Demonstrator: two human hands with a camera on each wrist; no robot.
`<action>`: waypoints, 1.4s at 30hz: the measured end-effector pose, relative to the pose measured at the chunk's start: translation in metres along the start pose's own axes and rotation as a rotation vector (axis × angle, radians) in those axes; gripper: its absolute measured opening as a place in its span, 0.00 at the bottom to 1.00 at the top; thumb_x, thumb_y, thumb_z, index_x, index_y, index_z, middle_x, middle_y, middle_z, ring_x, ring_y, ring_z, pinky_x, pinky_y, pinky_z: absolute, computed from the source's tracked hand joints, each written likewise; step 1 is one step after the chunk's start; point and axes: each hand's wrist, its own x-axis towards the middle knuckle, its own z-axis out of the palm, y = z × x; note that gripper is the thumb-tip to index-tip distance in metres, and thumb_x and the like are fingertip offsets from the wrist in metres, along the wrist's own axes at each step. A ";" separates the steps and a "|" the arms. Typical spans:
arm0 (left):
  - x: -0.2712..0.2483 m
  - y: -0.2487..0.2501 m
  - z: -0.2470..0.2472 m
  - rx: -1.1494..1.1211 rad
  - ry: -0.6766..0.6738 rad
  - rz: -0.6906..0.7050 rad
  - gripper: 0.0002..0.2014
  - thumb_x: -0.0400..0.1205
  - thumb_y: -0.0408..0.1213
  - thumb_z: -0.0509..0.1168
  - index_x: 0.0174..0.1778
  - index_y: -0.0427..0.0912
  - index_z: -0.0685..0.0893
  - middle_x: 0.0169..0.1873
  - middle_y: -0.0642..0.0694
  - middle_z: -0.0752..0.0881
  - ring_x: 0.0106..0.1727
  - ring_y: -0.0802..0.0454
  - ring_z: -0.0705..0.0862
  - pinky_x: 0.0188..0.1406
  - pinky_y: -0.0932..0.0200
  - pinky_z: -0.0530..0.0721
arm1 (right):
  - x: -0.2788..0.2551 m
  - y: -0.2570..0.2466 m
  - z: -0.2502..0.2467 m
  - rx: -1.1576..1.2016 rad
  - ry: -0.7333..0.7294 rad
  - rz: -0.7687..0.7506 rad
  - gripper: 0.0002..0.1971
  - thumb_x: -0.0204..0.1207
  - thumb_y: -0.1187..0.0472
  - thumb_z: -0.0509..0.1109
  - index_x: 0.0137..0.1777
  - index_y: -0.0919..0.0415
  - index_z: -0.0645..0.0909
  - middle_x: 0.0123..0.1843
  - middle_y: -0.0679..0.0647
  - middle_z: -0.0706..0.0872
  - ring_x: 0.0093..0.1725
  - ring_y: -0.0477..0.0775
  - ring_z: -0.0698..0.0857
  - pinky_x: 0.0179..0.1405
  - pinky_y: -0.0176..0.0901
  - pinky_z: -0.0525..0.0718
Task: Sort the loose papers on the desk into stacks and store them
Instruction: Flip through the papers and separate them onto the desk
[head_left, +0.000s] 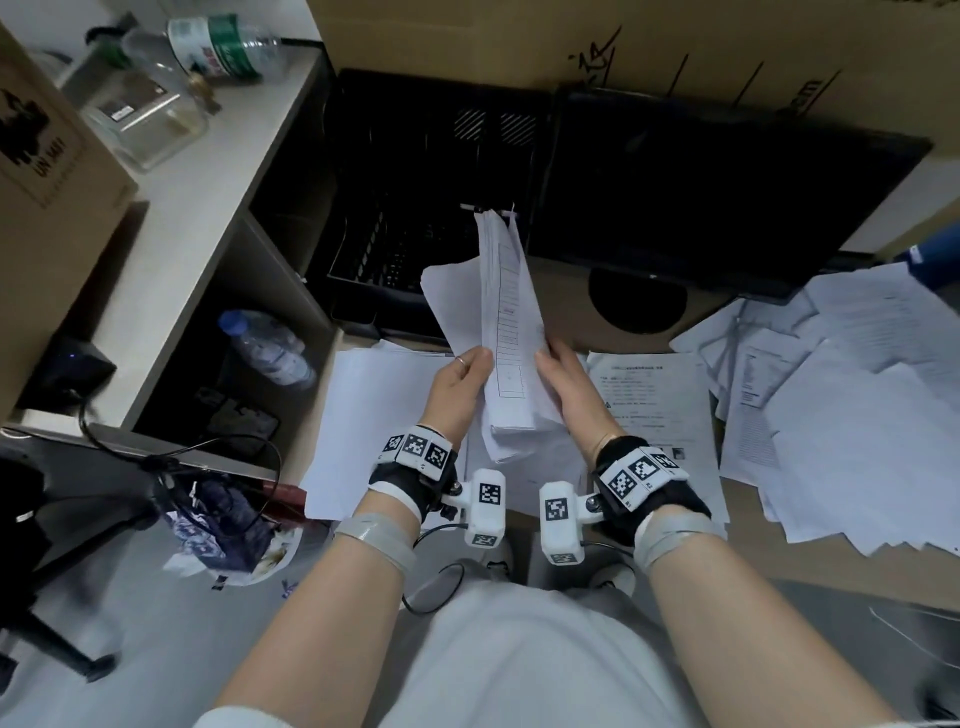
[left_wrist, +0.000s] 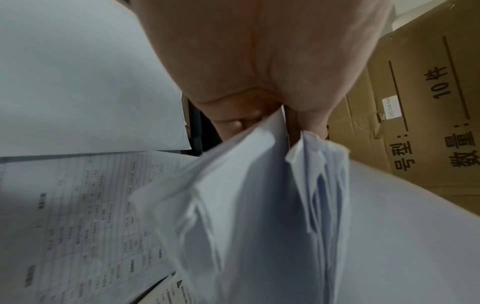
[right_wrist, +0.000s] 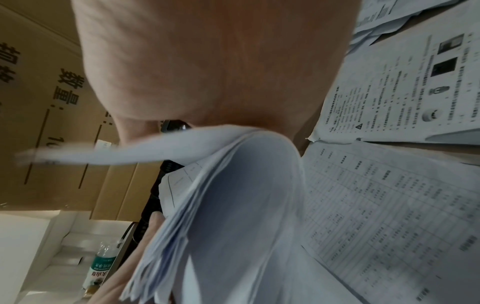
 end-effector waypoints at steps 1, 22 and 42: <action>0.000 -0.001 0.001 0.000 -0.001 -0.002 0.16 0.90 0.37 0.60 0.66 0.31 0.84 0.62 0.34 0.88 0.67 0.35 0.85 0.71 0.45 0.82 | 0.000 0.001 -0.001 -0.002 0.004 0.002 0.37 0.79 0.36 0.64 0.85 0.48 0.61 0.79 0.43 0.76 0.76 0.43 0.76 0.81 0.55 0.69; 0.009 -0.009 0.027 0.155 0.133 0.030 0.11 0.82 0.28 0.68 0.47 0.51 0.90 0.47 0.49 0.93 0.53 0.47 0.91 0.65 0.43 0.86 | -0.007 0.010 -0.060 -0.296 0.679 0.066 0.12 0.85 0.55 0.62 0.45 0.61 0.81 0.43 0.54 0.84 0.47 0.58 0.80 0.50 0.44 0.74; 0.015 -0.008 0.058 0.055 0.103 0.141 0.09 0.82 0.43 0.73 0.55 0.45 0.87 0.54 0.48 0.90 0.55 0.55 0.89 0.61 0.55 0.86 | -0.020 -0.017 -0.050 -0.370 0.080 -0.137 0.07 0.75 0.46 0.75 0.51 0.42 0.92 0.71 0.33 0.82 0.73 0.32 0.75 0.80 0.44 0.69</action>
